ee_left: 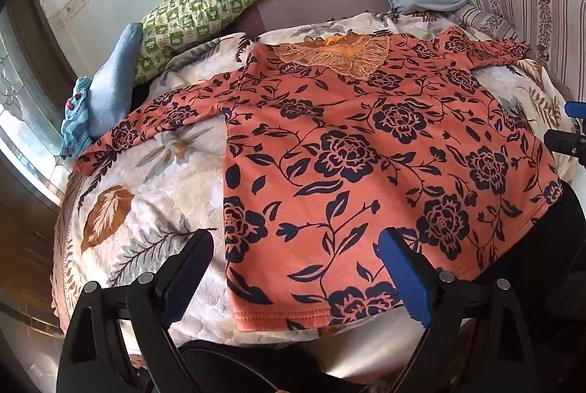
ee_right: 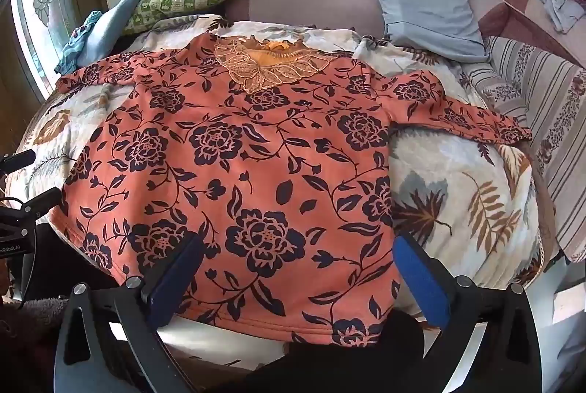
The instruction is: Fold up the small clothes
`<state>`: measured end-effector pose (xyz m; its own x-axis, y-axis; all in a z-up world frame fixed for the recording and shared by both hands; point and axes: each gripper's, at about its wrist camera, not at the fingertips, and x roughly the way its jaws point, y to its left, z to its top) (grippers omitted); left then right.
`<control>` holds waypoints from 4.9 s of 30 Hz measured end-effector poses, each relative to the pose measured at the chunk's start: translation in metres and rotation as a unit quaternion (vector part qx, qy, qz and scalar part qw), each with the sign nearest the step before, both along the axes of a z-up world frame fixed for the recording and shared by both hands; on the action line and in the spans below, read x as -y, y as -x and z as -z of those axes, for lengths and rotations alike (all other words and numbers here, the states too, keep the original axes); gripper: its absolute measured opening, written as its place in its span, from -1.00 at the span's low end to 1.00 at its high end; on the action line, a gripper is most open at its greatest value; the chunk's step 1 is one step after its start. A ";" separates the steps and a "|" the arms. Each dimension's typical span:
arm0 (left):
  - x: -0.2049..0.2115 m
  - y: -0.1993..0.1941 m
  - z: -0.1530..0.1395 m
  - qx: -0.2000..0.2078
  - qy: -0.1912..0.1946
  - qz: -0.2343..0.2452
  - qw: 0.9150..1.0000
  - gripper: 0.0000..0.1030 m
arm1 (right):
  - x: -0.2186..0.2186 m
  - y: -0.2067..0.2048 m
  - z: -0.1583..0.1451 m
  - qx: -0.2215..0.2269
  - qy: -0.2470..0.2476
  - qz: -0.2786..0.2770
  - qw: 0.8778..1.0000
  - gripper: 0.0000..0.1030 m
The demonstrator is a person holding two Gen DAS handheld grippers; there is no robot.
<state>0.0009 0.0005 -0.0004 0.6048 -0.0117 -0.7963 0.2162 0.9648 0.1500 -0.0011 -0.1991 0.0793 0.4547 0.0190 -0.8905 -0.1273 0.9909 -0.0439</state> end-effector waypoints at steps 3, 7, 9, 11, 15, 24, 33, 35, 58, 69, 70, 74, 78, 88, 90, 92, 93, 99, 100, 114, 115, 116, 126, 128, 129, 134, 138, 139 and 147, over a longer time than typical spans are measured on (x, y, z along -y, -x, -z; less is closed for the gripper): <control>-0.010 0.001 0.000 -0.006 0.028 -0.008 1.000 0.78 | -0.001 0.000 -0.001 0.003 0.000 -0.009 1.000 0.99; -0.012 0.002 0.006 -0.022 -0.004 0.000 1.000 0.77 | 0.002 0.001 -0.003 -0.002 0.002 -0.013 1.000 0.99; -0.010 0.006 0.008 -0.016 -0.013 0.008 1.000 0.76 | 0.005 0.002 -0.005 -0.001 0.003 -0.017 1.000 0.99; -0.004 0.013 0.007 -0.007 -0.024 0.016 1.000 0.76 | 0.002 0.003 -0.005 -0.001 0.009 -0.014 1.000 0.99; 0.000 0.019 0.004 -0.004 -0.032 0.027 0.999 0.77 | 0.005 0.003 -0.005 -0.008 0.010 -0.018 1.000 0.99; 0.004 0.022 -0.002 -0.005 -0.047 0.038 0.998 0.77 | 0.005 0.005 -0.005 -0.004 0.022 -0.031 0.999 0.99; 0.011 0.018 -0.003 -0.004 -0.060 0.050 0.997 0.77 | 0.001 0.001 -0.005 -0.002 0.030 -0.045 0.999 0.99; 0.012 0.015 -0.004 -0.001 -0.063 0.049 0.997 0.77 | 0.000 -0.001 -0.006 0.003 0.030 -0.047 0.998 0.99; -0.011 -0.035 0.004 -0.031 0.020 -0.019 0.999 0.77 | -0.007 -0.022 0.007 -0.004 0.034 -0.052 0.998 0.99; -0.011 -0.051 0.014 -0.044 0.022 -0.040 0.998 0.77 | 0.006 -0.026 0.013 -0.007 0.020 -0.031 0.999 0.99; -0.010 -0.052 0.014 -0.045 0.021 -0.042 0.998 0.77 | 0.006 -0.027 0.013 -0.007 0.019 -0.029 0.999 0.99; -0.009 -0.055 0.016 -0.049 0.020 -0.043 0.998 0.76 | 0.009 -0.028 0.015 -0.008 0.015 -0.026 1.000 0.99; -0.007 -0.058 0.018 -0.050 0.016 -0.042 0.998 0.76 | 0.012 -0.029 0.017 -0.010 0.011 -0.022 1.000 0.99; -0.002 -0.066 0.021 -0.060 0.008 -0.044 0.997 0.77 | 0.023 -0.030 0.021 -0.016 -0.007 -0.010 1.000 0.99; -0.001 -0.068 0.021 -0.061 0.007 -0.043 0.997 0.76 | 0.023 -0.031 0.021 -0.017 -0.010 -0.010 1.000 0.99; 0.002 -0.069 0.022 -0.062 0.005 -0.041 0.997 0.76 | 0.024 -0.031 0.022 -0.017 -0.011 -0.010 1.000 0.99; 0.002 -0.069 0.022 -0.063 0.005 -0.040 0.997 0.77 | 0.025 -0.031 0.022 -0.018 -0.012 -0.009 1.000 0.99; 0.000 -0.074 0.021 -0.067 0.013 -0.041 0.997 0.76 | 0.033 -0.033 0.024 -0.020 -0.035 -0.002 0.999 0.99; -0.005 -0.076 0.020 -0.068 0.023 -0.048 0.996 0.76 | 0.041 -0.035 0.025 -0.021 -0.048 0.006 0.999 0.99; -0.108 -0.128 0.065 -0.150 0.088 -0.209 0.962 0.76 | 0.150 -0.063 0.095 -0.086 -0.160 0.156 0.971 0.95; -0.110 -0.129 0.072 -0.161 0.094 -0.214 0.959 0.76 | 0.144 -0.063 0.101 -0.097 -0.169 0.147 0.970 0.90; -0.111 -0.131 0.079 -0.170 0.100 -0.214 0.957 0.76 | 0.138 -0.063 0.106 -0.106 -0.176 0.136 0.969 0.86; -0.106 -0.135 0.102 -0.192 0.103 -0.199 0.955 0.74 | 0.136 -0.054 0.089 -0.102 -0.167 0.078 0.978 -0.90; -0.106 -0.136 0.107 -0.197 0.096 -0.206 0.954 0.74 | 0.147 -0.055 0.107 -0.133 -0.147 0.097 0.975 -0.89; -0.106 -0.135 0.108 -0.198 0.093 -0.207 0.954 0.74 | 0.151 -0.054 0.117 -0.153 -0.147 0.108 0.971 -0.88; -0.099 -0.136 0.093 -0.186 0.087 -0.196 0.959 0.70 | 0.160 -0.061 0.093 -0.107 -0.199 0.108 0.968 -0.75; -0.089 -0.145 0.065 -0.166 0.110 -0.193 0.961 0.70 | 0.202 -0.085 0.070 -0.052 -0.210 0.153 0.964 -0.40; -0.085 -0.148 0.059 -0.160 0.115 -0.190 0.962 0.70 | 0.219 -0.092 0.067 -0.040 -0.210 0.172 0.962 -0.35; -0.003 -0.207 0.042 -0.166 0.078 -0.141 0.973 0.70 | 0.376 -0.131 0.066 0.037 -0.224 0.355 0.907 -0.35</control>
